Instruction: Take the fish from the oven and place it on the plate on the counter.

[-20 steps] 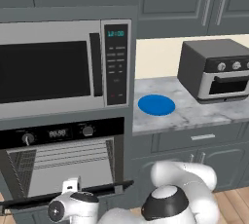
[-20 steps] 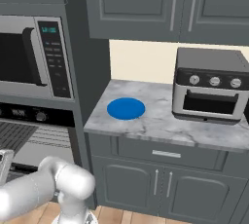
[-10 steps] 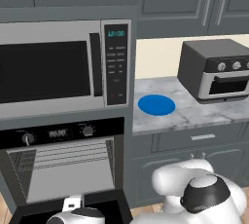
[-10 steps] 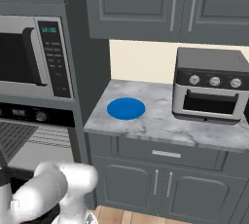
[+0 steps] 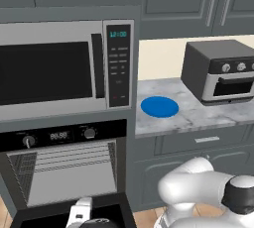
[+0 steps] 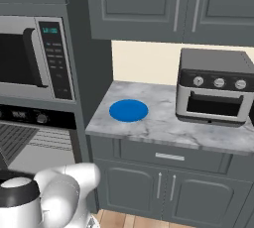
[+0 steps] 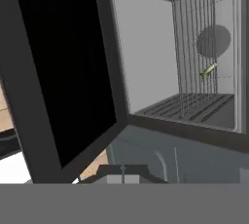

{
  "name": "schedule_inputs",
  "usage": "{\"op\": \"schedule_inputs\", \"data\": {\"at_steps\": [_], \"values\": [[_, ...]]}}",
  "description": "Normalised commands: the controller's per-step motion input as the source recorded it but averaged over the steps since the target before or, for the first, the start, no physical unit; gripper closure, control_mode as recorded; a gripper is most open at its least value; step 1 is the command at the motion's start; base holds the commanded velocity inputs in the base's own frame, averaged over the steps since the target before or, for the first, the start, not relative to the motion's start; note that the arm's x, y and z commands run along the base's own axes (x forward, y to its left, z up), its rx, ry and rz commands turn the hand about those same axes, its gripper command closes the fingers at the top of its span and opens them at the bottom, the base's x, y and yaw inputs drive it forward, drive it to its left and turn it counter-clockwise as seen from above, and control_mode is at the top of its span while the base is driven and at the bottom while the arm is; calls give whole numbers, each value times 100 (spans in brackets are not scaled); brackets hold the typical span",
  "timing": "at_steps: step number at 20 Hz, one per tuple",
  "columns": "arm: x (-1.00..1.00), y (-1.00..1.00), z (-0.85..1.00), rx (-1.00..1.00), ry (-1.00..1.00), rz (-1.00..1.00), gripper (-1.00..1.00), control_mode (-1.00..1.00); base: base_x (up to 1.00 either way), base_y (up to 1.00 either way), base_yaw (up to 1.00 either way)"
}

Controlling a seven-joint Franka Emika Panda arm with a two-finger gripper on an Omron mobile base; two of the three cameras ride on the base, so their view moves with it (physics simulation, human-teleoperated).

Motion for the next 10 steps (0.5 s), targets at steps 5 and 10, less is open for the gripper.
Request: {"op": "schedule_inputs", "data": {"at_steps": [5,10], "values": [[15,0,81,-2,-23,-5,100,-100,0,0,0],[24,10,33,-5,-18,-1,100,-100,0,0,0]]}}
